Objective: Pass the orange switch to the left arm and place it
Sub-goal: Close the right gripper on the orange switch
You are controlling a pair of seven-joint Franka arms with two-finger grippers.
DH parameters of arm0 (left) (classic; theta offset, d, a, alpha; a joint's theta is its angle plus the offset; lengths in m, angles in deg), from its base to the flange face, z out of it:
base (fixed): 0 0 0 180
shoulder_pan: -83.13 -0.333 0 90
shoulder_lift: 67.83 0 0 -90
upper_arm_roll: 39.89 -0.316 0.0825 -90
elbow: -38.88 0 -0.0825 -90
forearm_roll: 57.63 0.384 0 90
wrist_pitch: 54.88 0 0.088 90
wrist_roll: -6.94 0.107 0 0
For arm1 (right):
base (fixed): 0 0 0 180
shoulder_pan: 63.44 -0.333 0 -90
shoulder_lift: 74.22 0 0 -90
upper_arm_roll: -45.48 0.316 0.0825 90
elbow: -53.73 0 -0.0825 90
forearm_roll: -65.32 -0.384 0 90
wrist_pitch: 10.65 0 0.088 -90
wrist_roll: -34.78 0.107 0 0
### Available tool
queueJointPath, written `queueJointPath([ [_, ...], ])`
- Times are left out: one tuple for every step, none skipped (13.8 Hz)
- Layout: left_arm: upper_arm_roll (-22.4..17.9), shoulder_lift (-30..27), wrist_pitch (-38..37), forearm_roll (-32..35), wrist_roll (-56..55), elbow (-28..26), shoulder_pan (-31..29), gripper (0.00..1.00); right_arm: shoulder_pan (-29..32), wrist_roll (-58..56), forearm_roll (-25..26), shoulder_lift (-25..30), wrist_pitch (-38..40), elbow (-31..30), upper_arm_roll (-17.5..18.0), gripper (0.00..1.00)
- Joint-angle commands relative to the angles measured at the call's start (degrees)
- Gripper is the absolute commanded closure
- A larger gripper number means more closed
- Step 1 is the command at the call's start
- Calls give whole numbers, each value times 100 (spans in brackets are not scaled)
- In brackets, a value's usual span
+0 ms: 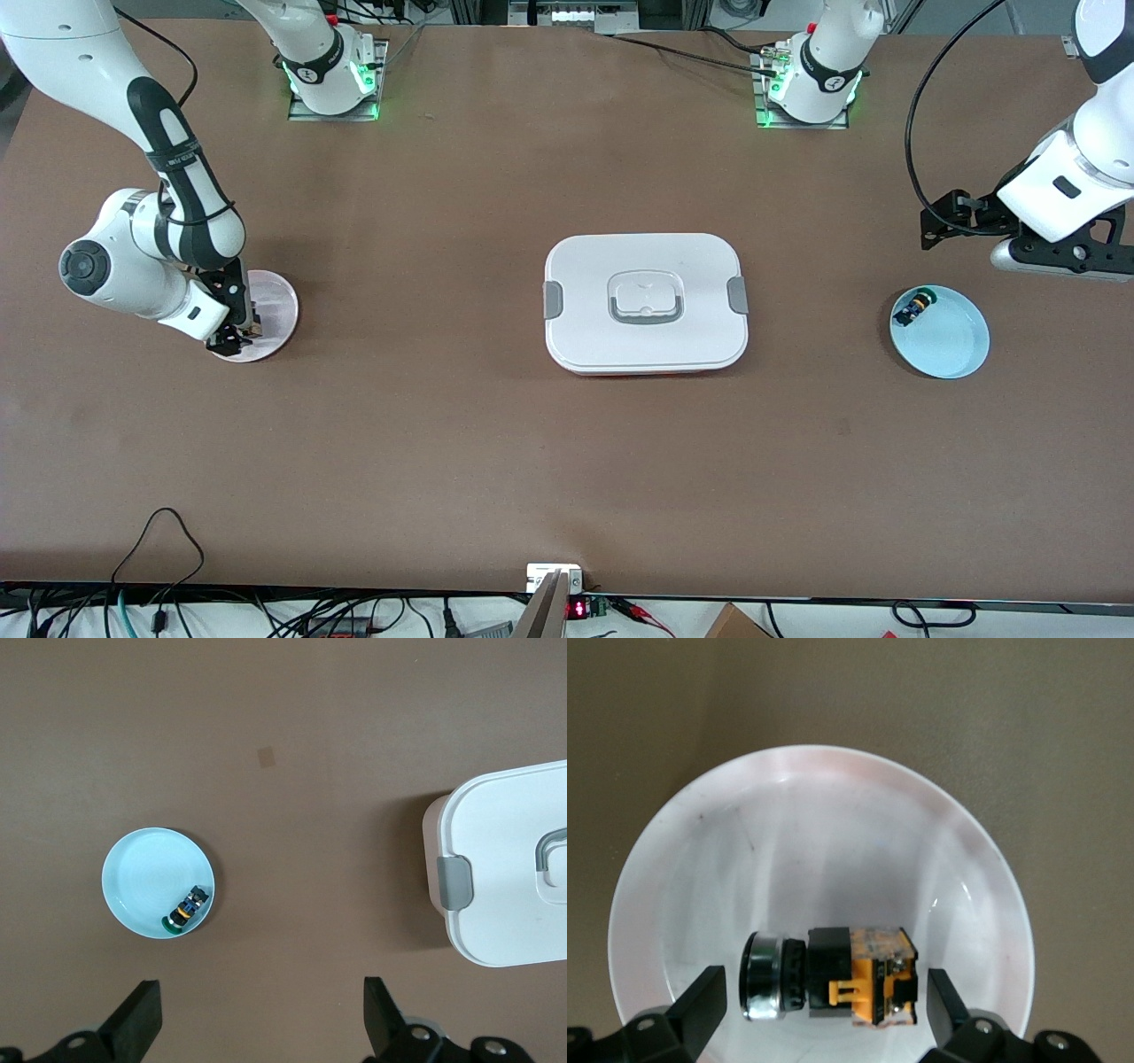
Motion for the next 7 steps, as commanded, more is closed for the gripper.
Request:
queueJointPath([
  [5,69,-35,-50,5,160,1,0,75,-109,-90,13,-104,-48,79,0],
  [5,69,-35,-50,5,160,9,0,75,-109,-90,13,-95,-48,79,0],
  [5,69,-35,-50,5,160,1,0,75,-109,-90,13,-86,-48,88,0],
  [5,69,-35,-50,5,160,1,0,75,-109,-90,22,-78,-48,88,0],
  [5,69,-35,-50,5,160,9,0,57,-109,-90,31,-69,-39,88,0],
  [5,69,-35,-50,5,160,10,0,57,-109,-90,31,-60,-30,97,0],
  [5,69,-35,-50,5,160,1,0,48,-109,-90,31,-60,-39,97,0],
])
